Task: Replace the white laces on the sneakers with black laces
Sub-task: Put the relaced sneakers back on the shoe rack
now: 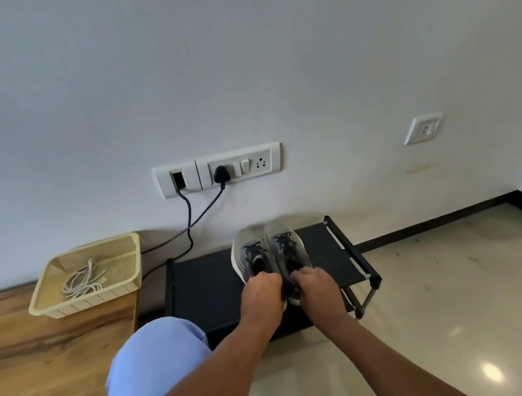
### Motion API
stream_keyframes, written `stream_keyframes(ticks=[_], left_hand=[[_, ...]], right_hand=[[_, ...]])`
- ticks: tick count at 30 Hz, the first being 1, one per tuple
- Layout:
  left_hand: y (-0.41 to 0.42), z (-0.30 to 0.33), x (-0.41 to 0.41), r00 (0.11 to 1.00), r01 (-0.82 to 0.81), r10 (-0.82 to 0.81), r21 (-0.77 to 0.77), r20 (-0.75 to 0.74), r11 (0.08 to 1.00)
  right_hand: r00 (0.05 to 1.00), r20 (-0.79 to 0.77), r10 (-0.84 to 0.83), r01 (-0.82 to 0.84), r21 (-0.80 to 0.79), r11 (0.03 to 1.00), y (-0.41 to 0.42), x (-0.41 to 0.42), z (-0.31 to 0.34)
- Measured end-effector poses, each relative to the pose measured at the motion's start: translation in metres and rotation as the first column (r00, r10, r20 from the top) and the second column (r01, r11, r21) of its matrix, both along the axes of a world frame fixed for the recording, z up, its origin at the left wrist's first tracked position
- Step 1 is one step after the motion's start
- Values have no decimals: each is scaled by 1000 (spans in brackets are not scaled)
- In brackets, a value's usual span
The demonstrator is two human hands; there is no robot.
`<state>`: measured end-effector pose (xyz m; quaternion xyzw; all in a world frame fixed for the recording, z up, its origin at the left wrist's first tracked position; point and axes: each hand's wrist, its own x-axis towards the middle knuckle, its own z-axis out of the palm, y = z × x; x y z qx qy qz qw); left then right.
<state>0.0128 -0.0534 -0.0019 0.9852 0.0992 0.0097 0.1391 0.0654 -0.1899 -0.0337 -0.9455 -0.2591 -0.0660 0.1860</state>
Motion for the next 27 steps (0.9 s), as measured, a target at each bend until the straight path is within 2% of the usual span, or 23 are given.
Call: stream_keyframes(ticks=[6,12,16,21,27], left_hand=[[5,-25,6,1000,15,-15,-18,-3,1000],[9,-20,8,999,-33,30,-75,-42,997],[15,0,8,992,-104,95,-107,-85,989],[46,45,-3,988,-87,68,-133,-136,987],[119,108,-52,986,-141,146,-69,83,988]], right_hand=[[998,-63,-10,8,-42,999,4,11,-18],[995,-92,-24,7,-176,984,7,18,-4],[997,-21,-73,65,-263,963,17,13,25],[990,103,-99,111,-127,986,59,-4,86],[987,138,87,-93,44,995,149,-34,140]])
